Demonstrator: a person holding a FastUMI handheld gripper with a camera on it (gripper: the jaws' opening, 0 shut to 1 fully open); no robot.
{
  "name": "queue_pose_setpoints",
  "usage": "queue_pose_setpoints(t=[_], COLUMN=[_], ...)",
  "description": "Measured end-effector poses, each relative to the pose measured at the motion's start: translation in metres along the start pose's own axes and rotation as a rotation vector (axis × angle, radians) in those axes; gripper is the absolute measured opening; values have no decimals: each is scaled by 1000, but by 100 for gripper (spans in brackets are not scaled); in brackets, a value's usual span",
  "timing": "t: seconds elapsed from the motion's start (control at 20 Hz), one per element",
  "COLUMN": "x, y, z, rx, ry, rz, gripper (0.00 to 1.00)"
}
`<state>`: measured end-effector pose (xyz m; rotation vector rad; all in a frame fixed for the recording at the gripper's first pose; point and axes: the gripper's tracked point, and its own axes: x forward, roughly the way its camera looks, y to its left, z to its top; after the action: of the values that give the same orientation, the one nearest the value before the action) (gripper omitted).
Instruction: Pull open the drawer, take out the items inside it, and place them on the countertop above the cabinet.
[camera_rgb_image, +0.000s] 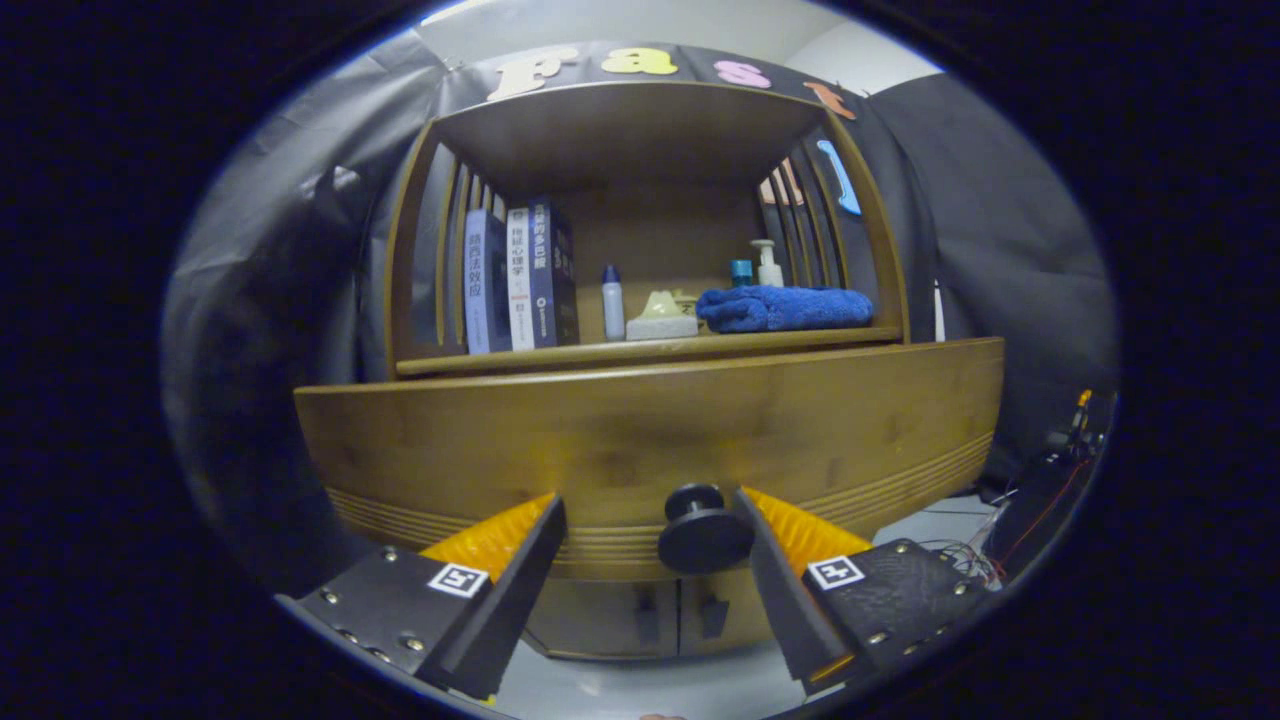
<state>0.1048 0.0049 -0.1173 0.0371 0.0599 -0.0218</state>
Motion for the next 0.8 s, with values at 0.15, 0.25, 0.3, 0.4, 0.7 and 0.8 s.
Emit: queue_pose_setpoints(t=[0.15, 0.25, 0.3, 0.4, 0.7, 0.8], x=[22, 31, 36, 44, 77, 87], y=[1, 1, 1, 1, 2, 4], z=[5, 6, 5, 8, 0, 1], rx=[-14, -7, -5, 30, 98, 105], ry=[-28, -47, -59, -106, -108, -94], rz=[3, 8, 10, 12, 29, 31], gripper=[100, 100, 100, 100, 100, 100])
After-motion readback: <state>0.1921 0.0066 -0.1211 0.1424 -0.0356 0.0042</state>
